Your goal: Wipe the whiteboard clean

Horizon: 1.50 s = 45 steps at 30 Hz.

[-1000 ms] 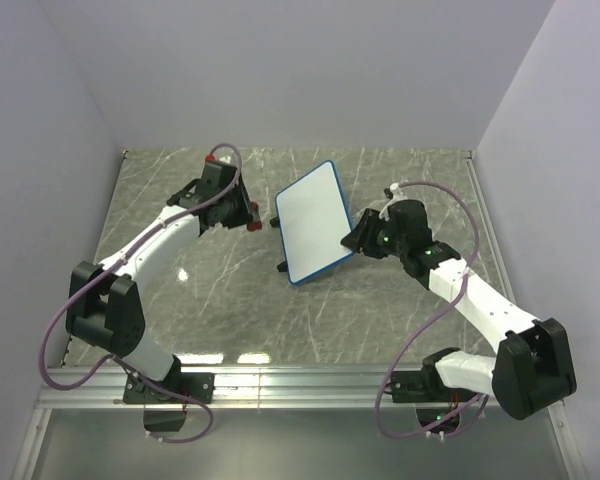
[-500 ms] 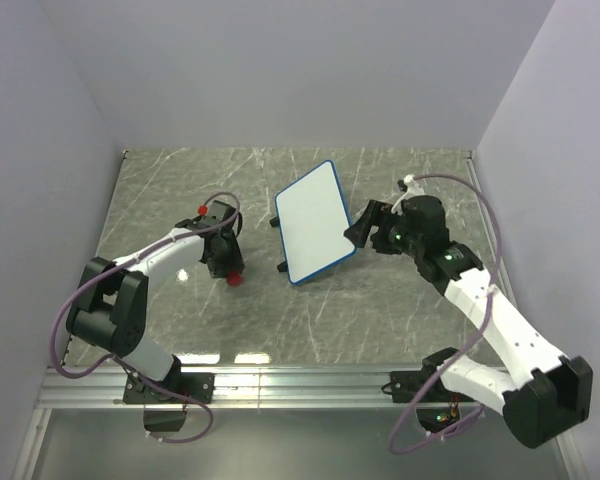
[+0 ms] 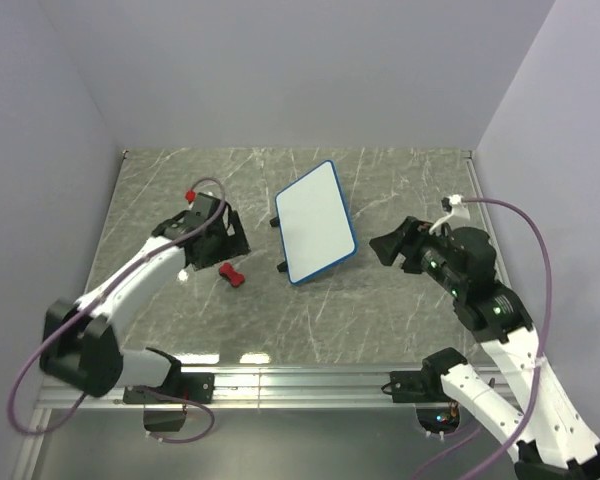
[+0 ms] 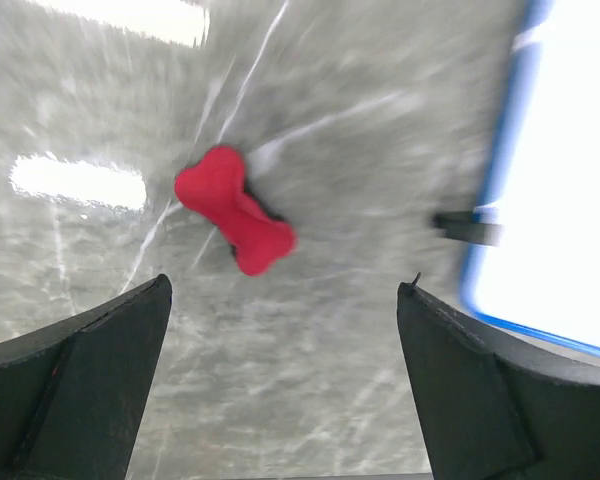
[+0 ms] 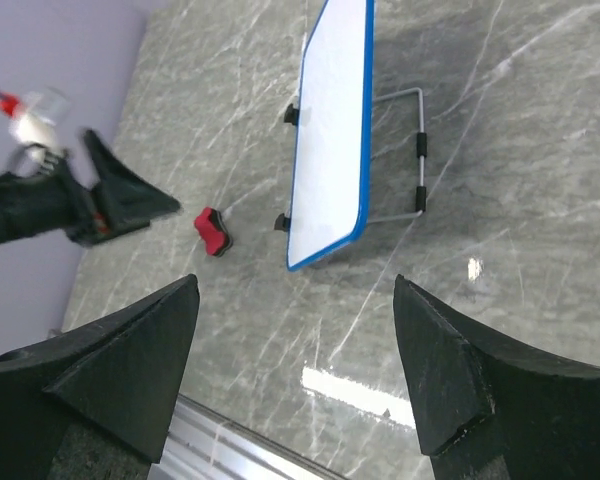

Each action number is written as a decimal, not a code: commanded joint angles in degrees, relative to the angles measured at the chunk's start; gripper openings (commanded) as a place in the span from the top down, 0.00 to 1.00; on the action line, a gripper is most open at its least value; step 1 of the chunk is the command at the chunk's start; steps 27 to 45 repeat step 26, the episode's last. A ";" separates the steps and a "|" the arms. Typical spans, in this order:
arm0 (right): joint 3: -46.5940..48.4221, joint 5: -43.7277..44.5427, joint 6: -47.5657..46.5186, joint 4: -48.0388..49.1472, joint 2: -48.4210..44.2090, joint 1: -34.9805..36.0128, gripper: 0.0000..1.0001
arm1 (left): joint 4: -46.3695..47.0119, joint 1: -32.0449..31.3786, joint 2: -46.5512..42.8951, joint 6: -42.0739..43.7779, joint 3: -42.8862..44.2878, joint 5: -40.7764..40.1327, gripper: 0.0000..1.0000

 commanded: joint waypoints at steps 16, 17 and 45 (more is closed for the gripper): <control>-10.96 4.29 8.02 1.11 -18.86 0.17 0.11 | -2.64 -0.71 -22.01 13.38 15.87 -1.56 0.01; -11.49 4.83 8.63 2.00 -19.39 0.26 0.11 | -3.00 -0.62 -21.39 13.65 18.50 -1.82 0.00; -14.93 7.98 9.43 3.07 -23.52 0.17 0.11 | 2.98 -0.62 -22.62 17.61 18.17 -2.67 0.00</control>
